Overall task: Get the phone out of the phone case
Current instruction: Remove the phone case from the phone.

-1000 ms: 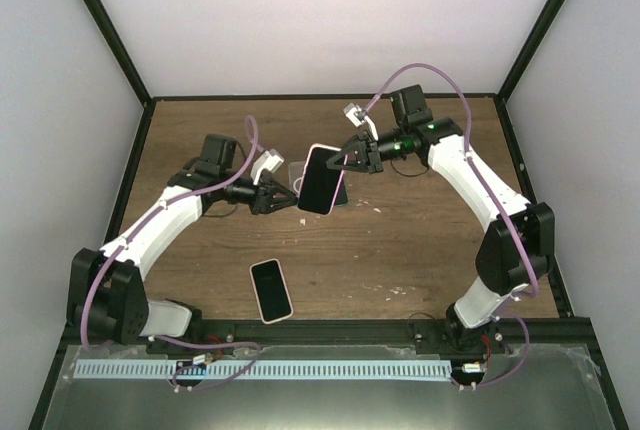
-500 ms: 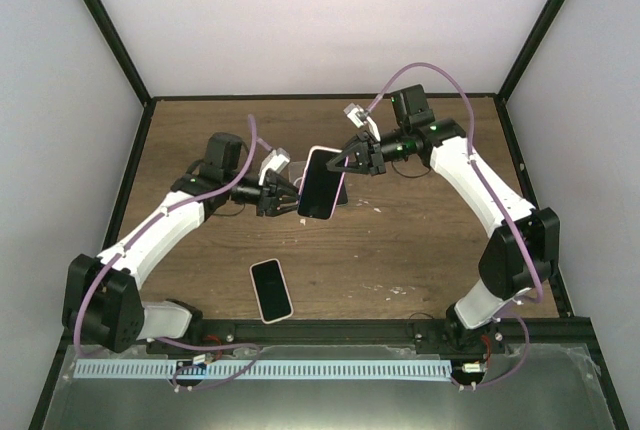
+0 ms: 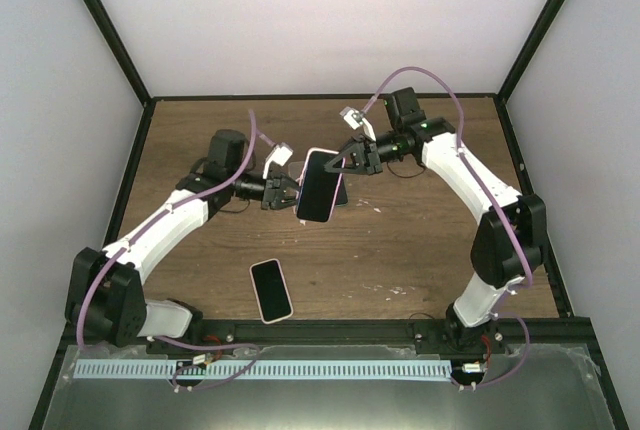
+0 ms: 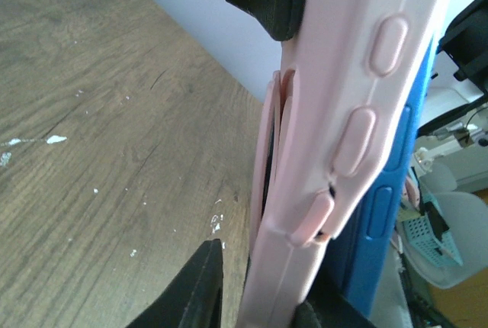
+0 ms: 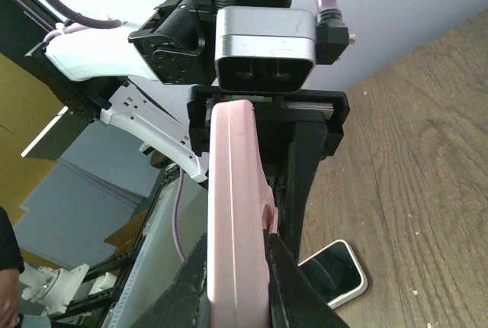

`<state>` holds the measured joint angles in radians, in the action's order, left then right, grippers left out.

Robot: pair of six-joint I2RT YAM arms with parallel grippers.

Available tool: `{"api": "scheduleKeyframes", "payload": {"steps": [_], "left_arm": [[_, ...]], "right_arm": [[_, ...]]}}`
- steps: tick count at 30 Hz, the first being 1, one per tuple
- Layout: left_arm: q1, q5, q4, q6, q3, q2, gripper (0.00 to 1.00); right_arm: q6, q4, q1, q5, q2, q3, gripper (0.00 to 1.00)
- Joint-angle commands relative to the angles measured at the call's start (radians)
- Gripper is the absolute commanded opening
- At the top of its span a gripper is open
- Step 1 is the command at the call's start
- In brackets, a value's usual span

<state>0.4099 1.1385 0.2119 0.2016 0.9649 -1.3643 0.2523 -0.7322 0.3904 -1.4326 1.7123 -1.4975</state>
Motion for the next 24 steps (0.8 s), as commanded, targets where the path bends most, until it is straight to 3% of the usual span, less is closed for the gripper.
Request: {"api": "scheduleKeyframes", "payload": {"steps": [1, 5, 13, 18, 24], "left_arm": [[0.001, 0.035, -0.166, 0.147, 0.059, -0.034, 0.12], [-0.054, 0.070, -0.282, 0.273, 0.005, -0.039, 0.00], [-0.124, 0.093, -0.426, 0.454, -0.048, -0.056, 0.00], [-0.149, 0.091, -0.553, 0.594, -0.082, -0.072, 0.00], [-0.179, 0.056, -0.639, 0.701, -0.101, -0.098, 0.00]], "right_arm": [[0.028, -0.028, 0.078, 0.033, 0.050, -0.070, 0.02], [0.064, -0.057, 0.061, 0.105, 0.093, -0.126, 0.07], [-0.005, -0.023, 0.019, 0.280, 0.156, -0.261, 0.44], [-0.063, 0.063, 0.005, 0.386, 0.115, -0.237, 0.62], [-0.125, 0.242, 0.007, 0.522, -0.011, -0.117, 0.71]]}}
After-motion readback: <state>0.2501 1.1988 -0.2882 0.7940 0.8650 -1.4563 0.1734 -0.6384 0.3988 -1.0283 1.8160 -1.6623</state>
